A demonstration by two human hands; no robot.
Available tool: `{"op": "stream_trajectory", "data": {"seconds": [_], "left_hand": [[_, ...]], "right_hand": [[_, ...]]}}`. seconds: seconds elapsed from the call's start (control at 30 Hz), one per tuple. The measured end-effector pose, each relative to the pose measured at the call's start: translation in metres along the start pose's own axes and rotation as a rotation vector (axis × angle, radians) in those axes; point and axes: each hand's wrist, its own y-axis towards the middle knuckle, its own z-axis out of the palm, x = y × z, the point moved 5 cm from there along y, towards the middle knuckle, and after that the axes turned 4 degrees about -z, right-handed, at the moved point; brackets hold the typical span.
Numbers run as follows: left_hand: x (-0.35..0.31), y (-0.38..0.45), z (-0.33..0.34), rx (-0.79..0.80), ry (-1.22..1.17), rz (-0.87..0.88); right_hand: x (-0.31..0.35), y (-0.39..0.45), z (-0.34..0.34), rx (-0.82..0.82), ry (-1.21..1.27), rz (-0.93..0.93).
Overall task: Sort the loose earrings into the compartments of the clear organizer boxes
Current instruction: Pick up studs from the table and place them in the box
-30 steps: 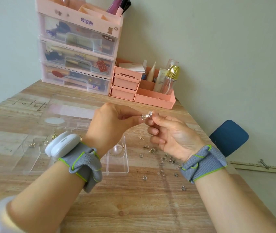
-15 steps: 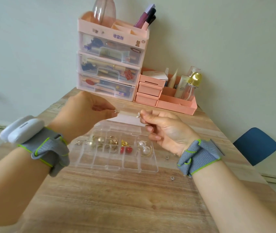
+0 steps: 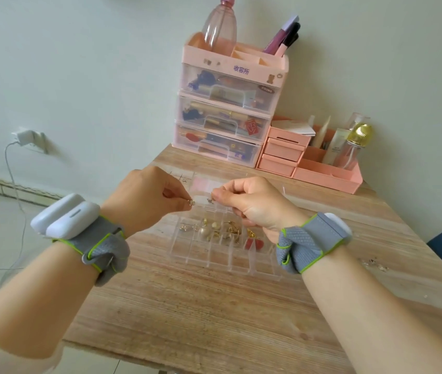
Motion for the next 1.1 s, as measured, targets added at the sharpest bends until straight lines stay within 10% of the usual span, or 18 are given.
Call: {"op": "stream_trajectory", "data": {"seconds": [0.33,1.1], "left_hand": [[-0.007,-0.015,0.001,0.208,0.080,0.060],[-0.009,-0.017,-0.001,0.090,0.115,0.066]], "right_hand": [[0.011,-0.020,0.014,0.138,-0.144,0.019],[0.009,-0.020,0.011,0.028,-0.228,-0.040]]}}
